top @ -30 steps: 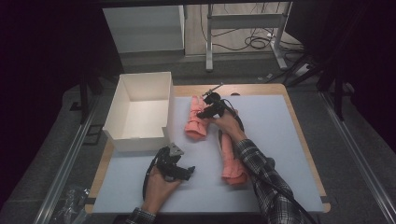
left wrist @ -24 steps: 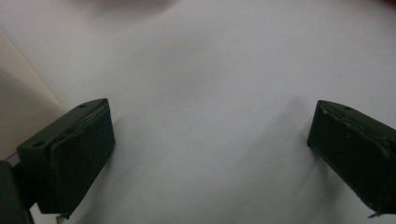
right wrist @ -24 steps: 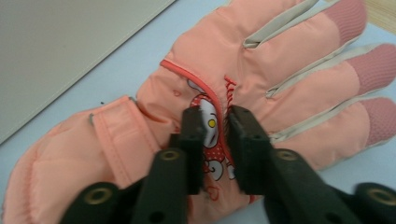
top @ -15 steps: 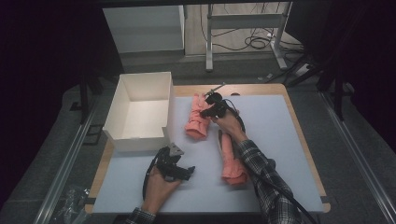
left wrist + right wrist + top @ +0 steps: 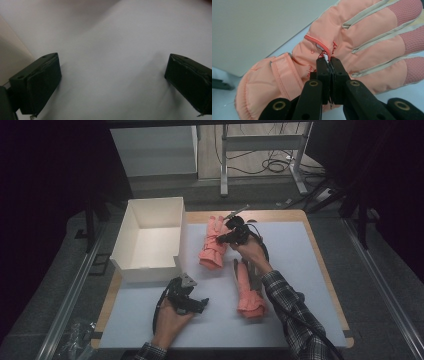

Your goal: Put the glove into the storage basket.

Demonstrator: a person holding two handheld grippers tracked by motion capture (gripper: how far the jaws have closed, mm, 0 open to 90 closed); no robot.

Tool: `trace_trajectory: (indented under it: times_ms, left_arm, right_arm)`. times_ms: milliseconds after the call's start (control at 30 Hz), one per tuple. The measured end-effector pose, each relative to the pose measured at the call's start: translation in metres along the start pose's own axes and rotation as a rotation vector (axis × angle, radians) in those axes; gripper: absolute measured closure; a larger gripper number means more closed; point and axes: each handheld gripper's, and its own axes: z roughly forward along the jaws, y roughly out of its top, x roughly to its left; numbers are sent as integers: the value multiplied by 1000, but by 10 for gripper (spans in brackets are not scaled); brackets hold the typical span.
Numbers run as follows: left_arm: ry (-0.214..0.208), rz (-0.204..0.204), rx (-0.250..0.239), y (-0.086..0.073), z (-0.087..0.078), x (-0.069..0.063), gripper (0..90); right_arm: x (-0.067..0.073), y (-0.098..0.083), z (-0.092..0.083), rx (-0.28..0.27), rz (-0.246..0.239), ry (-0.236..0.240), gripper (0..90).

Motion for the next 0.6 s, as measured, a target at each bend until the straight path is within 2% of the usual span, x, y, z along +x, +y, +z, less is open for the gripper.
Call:
trace_trajectory:
  times_ms: [200, 600]
  left_arm:
    - [1, 2, 1, 0, 0, 0, 9]
    - [1, 3, 0, 0, 0, 0, 9]
  right_arm:
    - [4, 1, -19, -15, 6, 39, 866]
    - [21, -5, -52, -26, -36, 92, 867]
